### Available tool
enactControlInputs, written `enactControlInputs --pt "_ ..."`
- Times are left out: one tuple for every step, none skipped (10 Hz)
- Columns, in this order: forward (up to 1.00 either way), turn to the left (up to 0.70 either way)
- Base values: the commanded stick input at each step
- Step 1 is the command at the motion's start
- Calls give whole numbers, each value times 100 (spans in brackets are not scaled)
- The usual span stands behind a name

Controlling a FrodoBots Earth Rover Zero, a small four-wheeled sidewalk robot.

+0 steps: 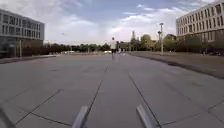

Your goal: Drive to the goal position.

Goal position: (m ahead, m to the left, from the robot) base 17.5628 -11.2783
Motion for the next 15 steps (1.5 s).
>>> enactControlInputs --pt "70 0" --pt "70 0" --pt "70 0" --pt "70 0" --pt "70 -9" --pt "70 -14" --pt "70 -14" --pt "70 -14" --pt "70 -14" --pt "70 -14" --pt "70 -14" --pt "70 -14" --pt "70 -8" --pt "70 0" --pt "70 0"
